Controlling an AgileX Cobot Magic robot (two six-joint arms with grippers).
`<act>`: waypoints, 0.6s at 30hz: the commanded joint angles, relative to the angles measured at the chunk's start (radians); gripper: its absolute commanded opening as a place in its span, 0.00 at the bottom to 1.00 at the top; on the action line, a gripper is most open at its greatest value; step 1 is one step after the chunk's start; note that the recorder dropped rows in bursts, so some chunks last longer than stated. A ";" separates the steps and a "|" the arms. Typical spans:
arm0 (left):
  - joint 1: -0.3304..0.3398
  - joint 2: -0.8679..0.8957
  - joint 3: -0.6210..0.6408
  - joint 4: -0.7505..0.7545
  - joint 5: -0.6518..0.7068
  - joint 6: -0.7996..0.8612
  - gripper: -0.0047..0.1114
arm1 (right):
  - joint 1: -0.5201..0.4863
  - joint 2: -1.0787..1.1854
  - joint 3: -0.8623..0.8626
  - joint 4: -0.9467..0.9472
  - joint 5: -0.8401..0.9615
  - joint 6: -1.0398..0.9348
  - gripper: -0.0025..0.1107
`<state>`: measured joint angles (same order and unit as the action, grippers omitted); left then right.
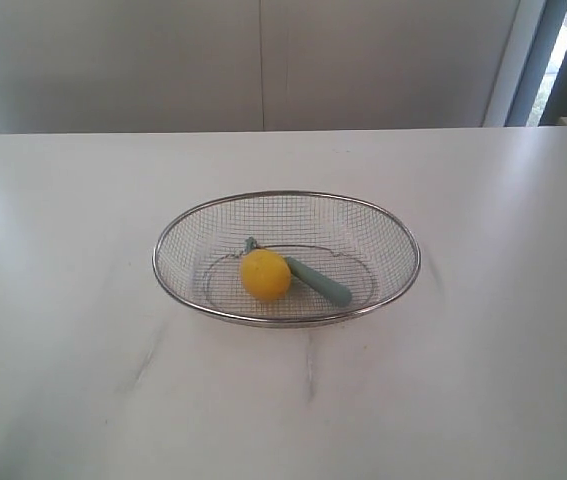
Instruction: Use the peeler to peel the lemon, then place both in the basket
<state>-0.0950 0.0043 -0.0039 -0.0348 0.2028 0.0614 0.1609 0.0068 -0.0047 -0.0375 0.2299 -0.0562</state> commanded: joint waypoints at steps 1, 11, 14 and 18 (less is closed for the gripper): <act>0.001 -0.004 0.004 -0.005 -0.002 -0.001 0.04 | -0.014 -0.007 0.005 -0.006 -0.016 -0.008 0.08; 0.001 -0.004 0.004 -0.005 -0.002 -0.001 0.04 | -0.206 -0.007 0.005 -0.006 -0.014 -0.008 0.08; 0.001 -0.004 0.004 -0.005 -0.002 -0.001 0.04 | -0.211 -0.007 0.005 -0.006 -0.014 -0.008 0.08; 0.001 -0.004 0.004 -0.005 -0.002 -0.001 0.04 | -0.211 -0.007 0.005 -0.006 -0.014 -0.008 0.08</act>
<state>-0.0950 0.0043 -0.0039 -0.0348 0.2028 0.0614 -0.0412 0.0068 -0.0047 -0.0375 0.2299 -0.0562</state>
